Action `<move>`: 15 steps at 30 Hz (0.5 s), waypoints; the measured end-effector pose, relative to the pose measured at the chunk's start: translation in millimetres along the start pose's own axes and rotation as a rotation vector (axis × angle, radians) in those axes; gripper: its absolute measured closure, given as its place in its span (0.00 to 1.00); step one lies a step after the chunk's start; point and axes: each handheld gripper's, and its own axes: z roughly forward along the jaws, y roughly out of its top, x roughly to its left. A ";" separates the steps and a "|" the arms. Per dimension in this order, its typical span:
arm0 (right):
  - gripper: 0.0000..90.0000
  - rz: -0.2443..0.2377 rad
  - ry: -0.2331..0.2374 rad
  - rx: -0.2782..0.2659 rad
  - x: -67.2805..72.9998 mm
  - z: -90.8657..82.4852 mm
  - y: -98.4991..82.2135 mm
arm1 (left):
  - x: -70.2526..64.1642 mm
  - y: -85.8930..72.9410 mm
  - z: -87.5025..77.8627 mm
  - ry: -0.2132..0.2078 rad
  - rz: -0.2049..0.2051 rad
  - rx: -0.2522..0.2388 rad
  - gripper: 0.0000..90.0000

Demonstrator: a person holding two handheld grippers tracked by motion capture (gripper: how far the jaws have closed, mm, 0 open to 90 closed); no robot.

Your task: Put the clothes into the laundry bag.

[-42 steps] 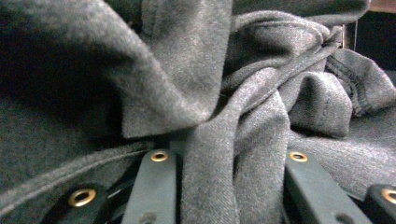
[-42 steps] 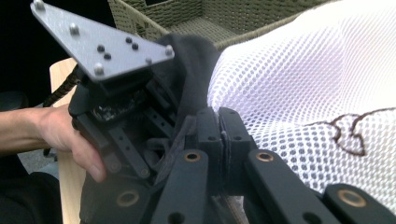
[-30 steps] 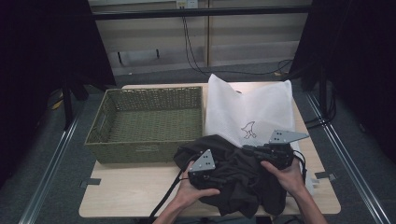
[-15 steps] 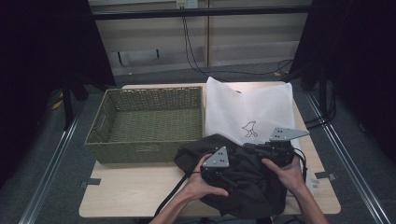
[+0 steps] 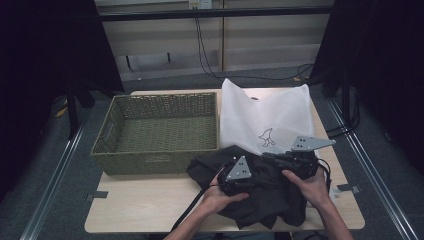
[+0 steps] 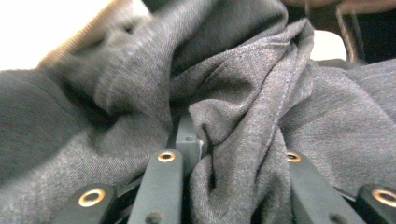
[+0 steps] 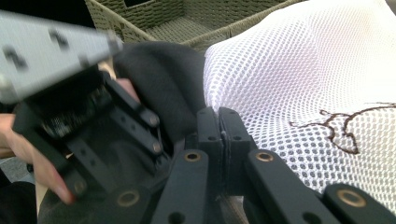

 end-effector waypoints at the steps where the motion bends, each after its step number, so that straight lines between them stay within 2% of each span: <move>1: 0.99 0.001 -0.001 -0.003 -0.2 -1.0 0.8 | 0.2 3.0 -2.6 0.006 0.002 -0.013 0.82; 2: 0.99 0.004 0.000 -0.007 -0.4 -2.0 1.7 | 1.0 5.9 -4.5 -0.010 -0.005 -0.031 0.82; 5: 0.99 0.008 0.001 -0.015 0.1 -2.9 3.7 | 7.6 12.4 -7.7 -0.007 -0.032 -0.055 0.83; 8: 0.99 0.012 -0.013 -0.013 1.6 -2.8 4.6 | 14.9 10.4 2.3 0.015 -0.080 -0.034 0.83; 9: 0.99 0.010 -0.010 -0.012 2.5 -2.8 4.6 | 17.0 9.4 5.7 0.034 -0.100 -0.023 0.83; 10: 0.99 0.015 -0.001 -0.015 3.8 -3.1 4.6 | 18.9 9.2 8.2 0.035 -0.117 -0.029 0.83; 14: 0.99 0.011 0.003 -0.016 9.9 -6.5 4.6 | 20.1 15.6 13.7 0.095 -0.161 -0.026 0.83; 15: 0.99 0.011 0.003 -0.020 11.0 -7.8 4.6 | 22.2 16.7 13.9 0.089 -0.187 -0.028 0.83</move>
